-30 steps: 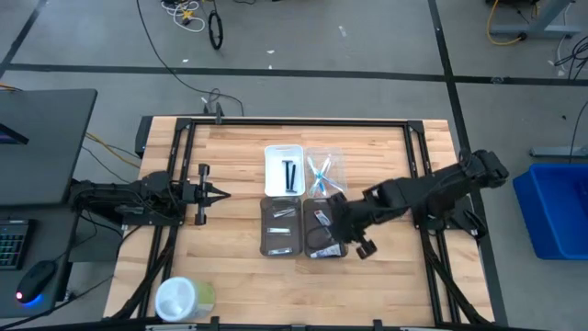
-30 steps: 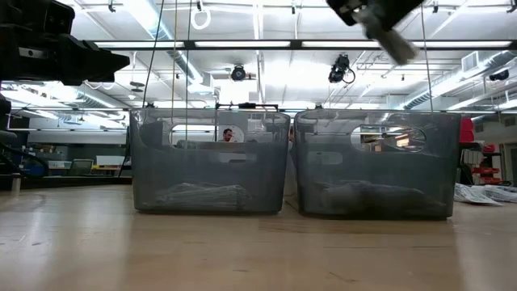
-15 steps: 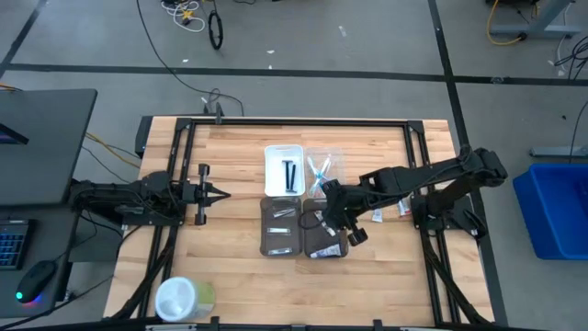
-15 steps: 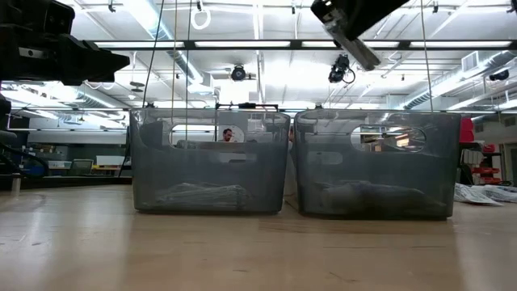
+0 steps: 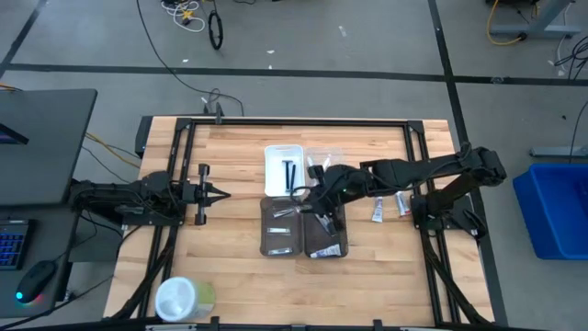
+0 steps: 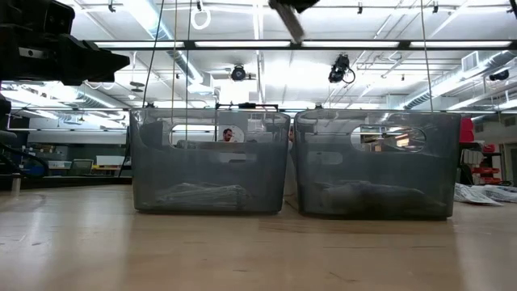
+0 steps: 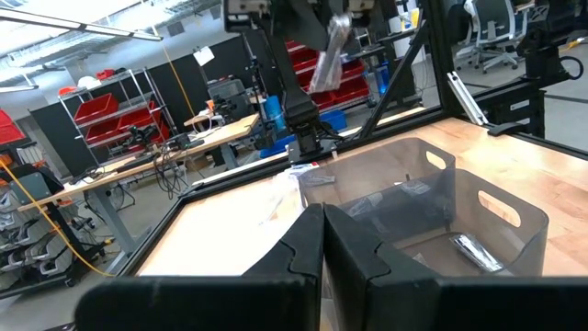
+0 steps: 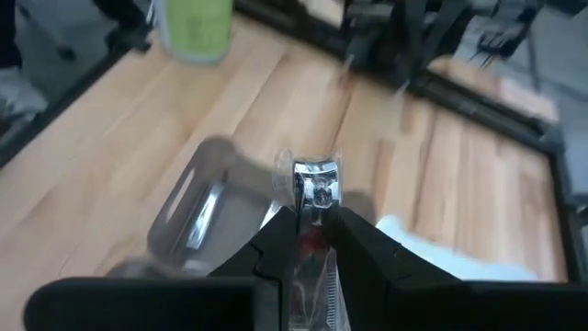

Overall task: Pick & Place Travel size toiletries
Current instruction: Put the silver nail cutter into the left black bin

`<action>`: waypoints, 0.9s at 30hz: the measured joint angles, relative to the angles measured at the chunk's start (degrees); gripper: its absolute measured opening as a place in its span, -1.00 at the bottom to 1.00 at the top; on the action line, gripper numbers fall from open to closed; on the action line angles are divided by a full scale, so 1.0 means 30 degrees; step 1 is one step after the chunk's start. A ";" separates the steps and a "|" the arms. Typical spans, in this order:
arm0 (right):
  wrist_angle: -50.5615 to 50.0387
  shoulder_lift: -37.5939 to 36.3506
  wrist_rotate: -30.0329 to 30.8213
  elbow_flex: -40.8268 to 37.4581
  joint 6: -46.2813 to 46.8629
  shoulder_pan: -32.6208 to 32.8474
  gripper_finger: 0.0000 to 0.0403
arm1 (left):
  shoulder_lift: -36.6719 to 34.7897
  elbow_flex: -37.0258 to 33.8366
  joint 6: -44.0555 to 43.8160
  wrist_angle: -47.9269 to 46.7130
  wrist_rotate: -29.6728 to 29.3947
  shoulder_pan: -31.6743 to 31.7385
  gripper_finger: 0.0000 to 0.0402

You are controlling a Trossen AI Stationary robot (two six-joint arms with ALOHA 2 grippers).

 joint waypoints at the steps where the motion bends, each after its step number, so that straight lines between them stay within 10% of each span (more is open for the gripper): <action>1: 0.0410 0.0006 0.0000 0.0003 -0.0002 -0.0034 -0.66 | -0.0004 0.0000 0.0000 0.0004 0.0002 0.0001 -0.92; 27: 0.4586 0.4216 -0.0189 0.0034 -0.0707 -0.0085 -0.66 | 0.0002 0.0000 0.0000 0.0002 -0.0012 0.0001 -0.92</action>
